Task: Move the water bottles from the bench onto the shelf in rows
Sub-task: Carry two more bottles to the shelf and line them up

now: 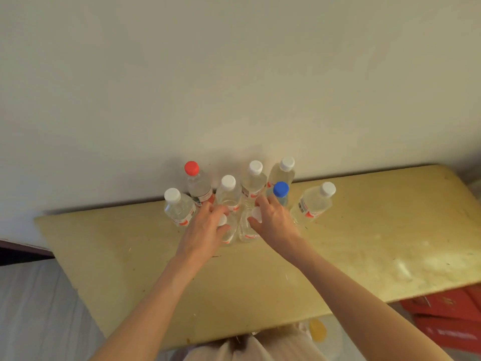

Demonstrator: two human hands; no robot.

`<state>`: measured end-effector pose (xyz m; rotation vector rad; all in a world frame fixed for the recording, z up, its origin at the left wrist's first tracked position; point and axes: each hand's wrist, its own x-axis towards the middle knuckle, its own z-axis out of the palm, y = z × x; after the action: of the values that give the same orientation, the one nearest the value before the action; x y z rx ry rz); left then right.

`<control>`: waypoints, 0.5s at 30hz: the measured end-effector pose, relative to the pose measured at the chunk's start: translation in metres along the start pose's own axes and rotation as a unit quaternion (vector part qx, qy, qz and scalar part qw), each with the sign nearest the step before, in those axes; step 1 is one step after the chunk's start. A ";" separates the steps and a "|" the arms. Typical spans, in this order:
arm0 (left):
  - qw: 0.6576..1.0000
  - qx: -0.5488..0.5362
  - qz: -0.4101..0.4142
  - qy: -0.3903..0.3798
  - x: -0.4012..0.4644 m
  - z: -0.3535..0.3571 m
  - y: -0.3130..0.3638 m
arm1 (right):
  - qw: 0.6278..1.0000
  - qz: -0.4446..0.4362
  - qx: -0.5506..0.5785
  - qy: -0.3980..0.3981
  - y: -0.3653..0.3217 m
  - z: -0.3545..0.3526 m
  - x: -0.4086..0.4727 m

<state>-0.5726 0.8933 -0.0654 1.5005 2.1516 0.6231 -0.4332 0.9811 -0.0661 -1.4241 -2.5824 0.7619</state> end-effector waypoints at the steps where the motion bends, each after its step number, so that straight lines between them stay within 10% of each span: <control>1: 1.000 0.003 0.013 -0.008 -0.003 -0.001 -0.003 | 1.000 0.007 0.001 -0.001 0.002 -0.001 -0.007; 15: 0.904 0.029 0.377 -0.201 -0.084 0.030 0.036 | 0.951 0.233 0.067 0.191 0.017 0.012 -0.256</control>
<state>-0.5016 0.8284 -0.0597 2.2680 1.2520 0.4230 -0.2808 0.7756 -0.0455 -1.9384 -1.8940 0.6118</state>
